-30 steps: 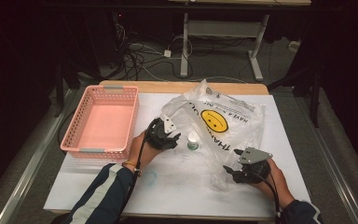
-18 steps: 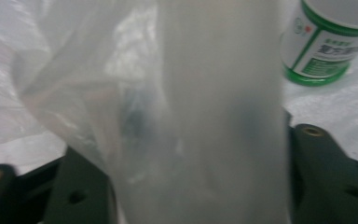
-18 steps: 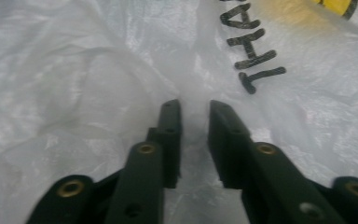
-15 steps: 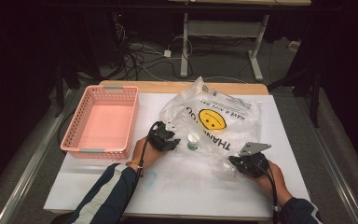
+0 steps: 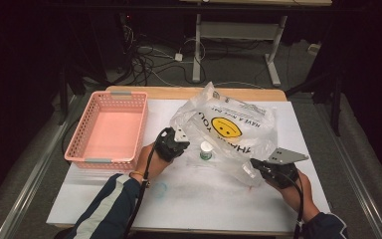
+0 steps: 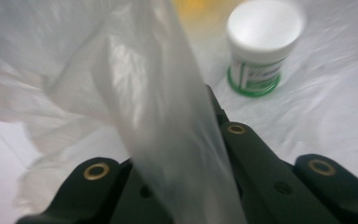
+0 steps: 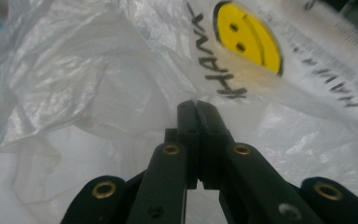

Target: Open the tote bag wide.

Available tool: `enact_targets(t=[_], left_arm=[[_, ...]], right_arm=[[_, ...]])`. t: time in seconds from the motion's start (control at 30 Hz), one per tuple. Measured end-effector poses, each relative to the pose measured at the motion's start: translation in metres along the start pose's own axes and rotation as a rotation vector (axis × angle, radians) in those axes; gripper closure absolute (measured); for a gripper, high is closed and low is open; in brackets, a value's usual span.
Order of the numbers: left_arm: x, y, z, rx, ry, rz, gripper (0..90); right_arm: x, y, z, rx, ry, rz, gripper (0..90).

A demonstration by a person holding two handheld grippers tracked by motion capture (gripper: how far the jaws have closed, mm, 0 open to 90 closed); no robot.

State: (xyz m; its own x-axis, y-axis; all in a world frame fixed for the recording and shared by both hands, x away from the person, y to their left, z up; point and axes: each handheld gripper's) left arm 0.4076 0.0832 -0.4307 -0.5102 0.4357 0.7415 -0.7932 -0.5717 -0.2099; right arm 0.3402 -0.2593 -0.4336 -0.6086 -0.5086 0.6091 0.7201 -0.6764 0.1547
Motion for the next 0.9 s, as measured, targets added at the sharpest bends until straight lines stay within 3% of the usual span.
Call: enact_targets(t=[0.07,0.2,0.23,0.3,0.57,0.9], left_arm=[[0.018,0.003,0.004,-0.015,0.04,0.004,88.2],[0.05,0.004,0.008,-0.036,0.108,0.053,88.2],[0.057,0.003,0.008,-0.03,0.128,0.067,88.1],[0.066,-0.002,0.007,-0.002,0.161,0.055,88.2],[0.084,-0.013,0.008,0.016,0.206,0.092,88.1],[0.096,-0.031,0.008,0.031,0.207,0.132,88.1]], right_arm=[[0.012,0.001,0.005,-0.003,0.047,-0.015,90.0],[0.038,0.004,0.016,-0.011,0.146,-0.045,90.0],[0.041,0.004,0.018,-0.012,0.158,-0.048,90.0],[0.048,0.004,0.022,-0.006,0.184,-0.058,90.0],[0.061,0.013,0.044,0.006,0.271,-0.101,90.0],[0.059,0.036,0.061,-0.025,0.303,-0.149,90.0]])
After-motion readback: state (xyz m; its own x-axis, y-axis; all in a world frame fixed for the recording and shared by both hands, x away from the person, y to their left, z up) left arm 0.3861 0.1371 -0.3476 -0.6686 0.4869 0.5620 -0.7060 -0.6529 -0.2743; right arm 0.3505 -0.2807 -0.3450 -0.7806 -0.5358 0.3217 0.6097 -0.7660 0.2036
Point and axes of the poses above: each handheld gripper's, and its own axes: x roughly backward along the jaws, z roughly out of its top, y roughly to its right, and after that the axes turned 3 degrees about -y, right-handed
